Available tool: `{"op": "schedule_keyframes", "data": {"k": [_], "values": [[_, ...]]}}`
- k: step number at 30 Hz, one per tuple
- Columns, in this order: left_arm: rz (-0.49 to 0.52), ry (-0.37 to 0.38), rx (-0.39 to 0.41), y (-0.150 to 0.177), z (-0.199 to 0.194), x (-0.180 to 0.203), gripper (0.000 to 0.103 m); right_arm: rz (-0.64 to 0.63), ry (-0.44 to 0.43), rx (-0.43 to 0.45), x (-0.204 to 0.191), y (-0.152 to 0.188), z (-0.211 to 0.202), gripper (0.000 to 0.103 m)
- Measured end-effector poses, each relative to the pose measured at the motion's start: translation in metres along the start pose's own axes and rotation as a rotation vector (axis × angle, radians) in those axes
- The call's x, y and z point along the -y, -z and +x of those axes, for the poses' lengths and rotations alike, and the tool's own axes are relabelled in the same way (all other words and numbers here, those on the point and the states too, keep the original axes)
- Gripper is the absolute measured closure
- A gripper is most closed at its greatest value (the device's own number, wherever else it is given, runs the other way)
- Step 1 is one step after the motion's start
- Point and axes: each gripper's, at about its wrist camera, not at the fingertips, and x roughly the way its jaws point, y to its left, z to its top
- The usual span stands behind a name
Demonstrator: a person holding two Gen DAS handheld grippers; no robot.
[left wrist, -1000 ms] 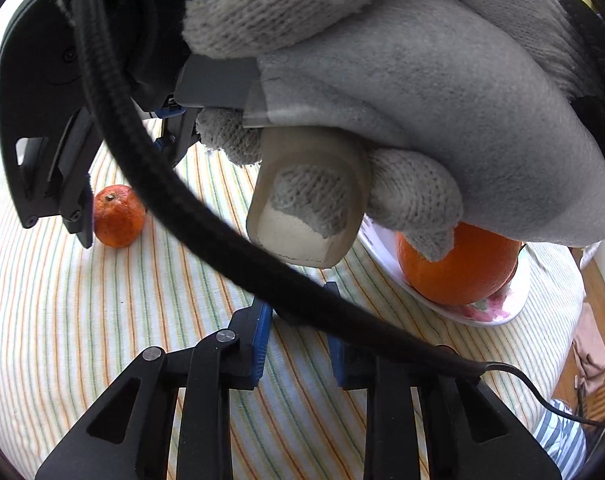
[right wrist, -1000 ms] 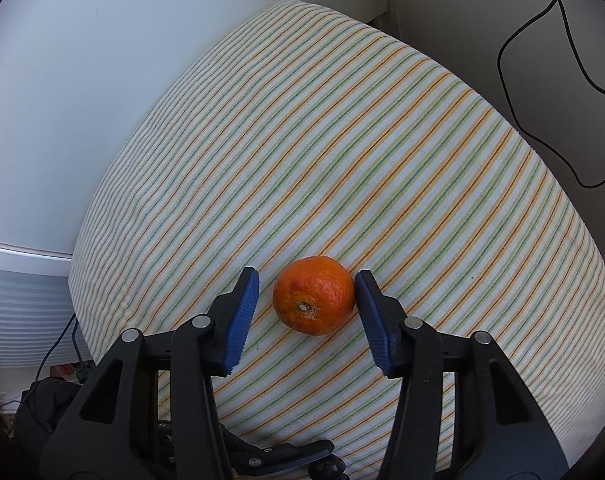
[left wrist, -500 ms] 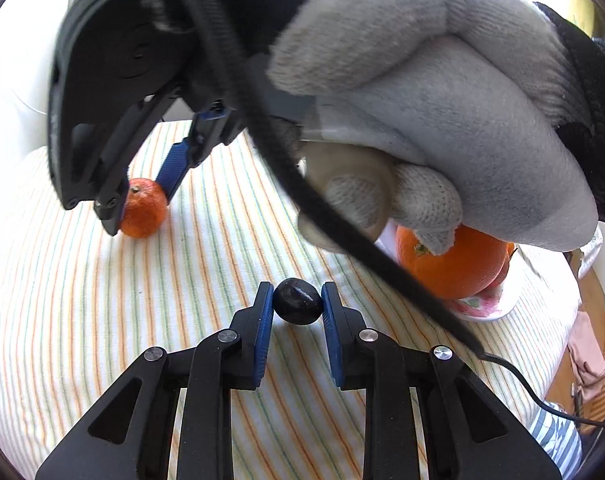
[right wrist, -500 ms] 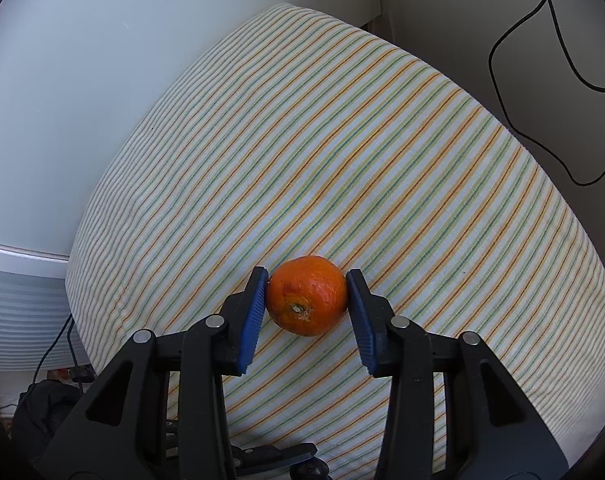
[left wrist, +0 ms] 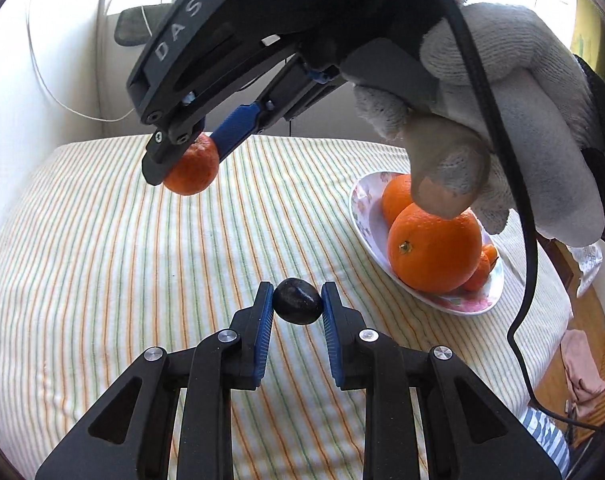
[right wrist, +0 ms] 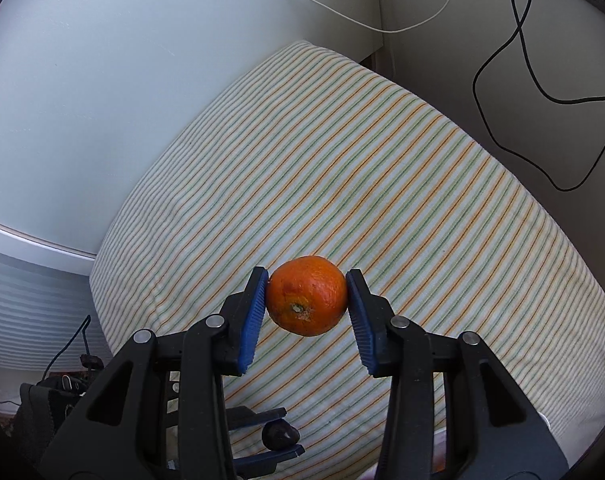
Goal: Organize fruits
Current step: 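Carry the dark plum and tangerine over the plate with both tools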
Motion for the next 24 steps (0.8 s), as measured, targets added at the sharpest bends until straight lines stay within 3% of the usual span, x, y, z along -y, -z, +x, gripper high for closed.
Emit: {"op": "schedule_keyframes", "data": {"k": [17,24], "values": [[0.017,0.012,0.085,-0.003,-0.054,0.035,0.081,0.036,-0.014,0.203,0.023,0.066,-0.114,0.061],[0.049,0.044,0.095,-0.008,-0.041,0.061,0.081,0.076,0.005,0.279,0.047,0.106,-0.152,0.061]]}}
